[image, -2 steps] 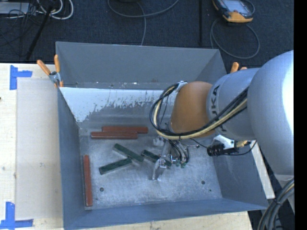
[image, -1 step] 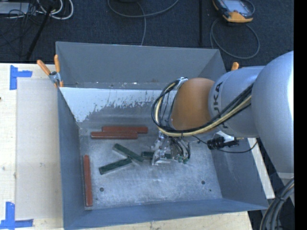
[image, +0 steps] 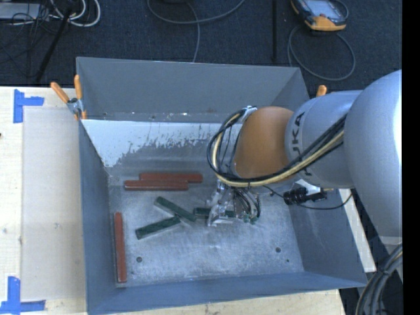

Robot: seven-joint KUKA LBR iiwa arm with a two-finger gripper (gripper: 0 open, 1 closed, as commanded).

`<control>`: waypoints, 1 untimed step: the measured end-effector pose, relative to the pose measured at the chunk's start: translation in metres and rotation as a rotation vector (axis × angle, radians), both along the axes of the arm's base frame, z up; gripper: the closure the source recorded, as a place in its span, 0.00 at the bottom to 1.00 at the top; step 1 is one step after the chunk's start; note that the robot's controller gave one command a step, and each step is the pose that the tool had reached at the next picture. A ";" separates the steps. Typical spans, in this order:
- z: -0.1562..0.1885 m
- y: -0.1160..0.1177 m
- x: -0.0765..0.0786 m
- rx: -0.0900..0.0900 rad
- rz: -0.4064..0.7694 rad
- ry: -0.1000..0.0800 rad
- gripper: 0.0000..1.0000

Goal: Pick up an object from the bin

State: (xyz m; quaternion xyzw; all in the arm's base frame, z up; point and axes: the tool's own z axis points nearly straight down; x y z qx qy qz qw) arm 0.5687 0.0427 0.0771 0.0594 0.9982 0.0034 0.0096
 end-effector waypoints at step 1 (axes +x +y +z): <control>0.002 0.000 0.000 -0.001 0.001 0.003 1.00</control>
Offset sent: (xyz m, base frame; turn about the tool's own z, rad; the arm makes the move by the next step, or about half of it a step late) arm 0.0000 0.0000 0.1162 -0.0001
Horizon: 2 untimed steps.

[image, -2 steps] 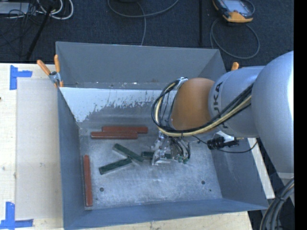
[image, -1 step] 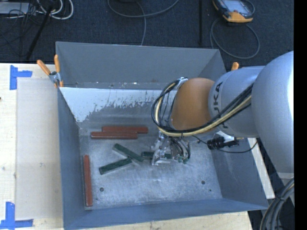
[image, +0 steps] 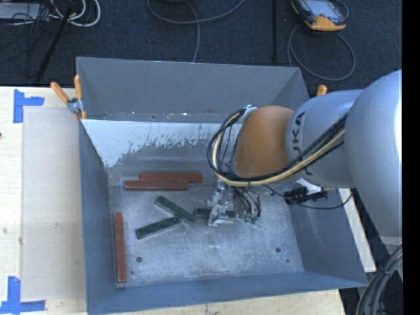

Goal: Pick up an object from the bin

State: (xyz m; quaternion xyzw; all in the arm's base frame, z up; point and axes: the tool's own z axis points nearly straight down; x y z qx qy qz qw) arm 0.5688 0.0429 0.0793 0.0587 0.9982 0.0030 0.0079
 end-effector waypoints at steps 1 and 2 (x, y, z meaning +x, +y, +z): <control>0.006 -0.001 -0.003 -0.004 0.000 0.016 1.00; 0.025 -0.002 -0.005 -0.004 -0.001 0.022 1.00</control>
Offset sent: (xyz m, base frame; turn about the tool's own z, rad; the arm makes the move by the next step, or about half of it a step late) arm 0.0000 0.0001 0.0540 -0.0001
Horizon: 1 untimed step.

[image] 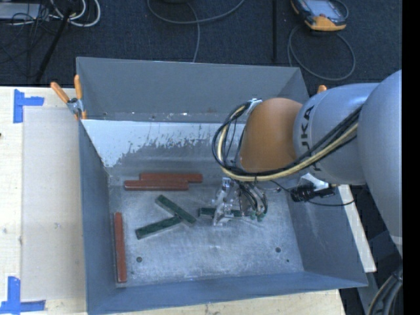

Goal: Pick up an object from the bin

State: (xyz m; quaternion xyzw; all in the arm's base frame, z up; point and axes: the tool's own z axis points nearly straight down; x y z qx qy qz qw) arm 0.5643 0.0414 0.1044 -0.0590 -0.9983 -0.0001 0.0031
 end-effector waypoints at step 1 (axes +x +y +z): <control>0.015 0.000 0.002 0.000 0.001 -0.006 1.00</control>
Offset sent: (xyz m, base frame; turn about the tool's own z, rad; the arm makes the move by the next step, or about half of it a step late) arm -0.0001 0.0000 0.0178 0.0000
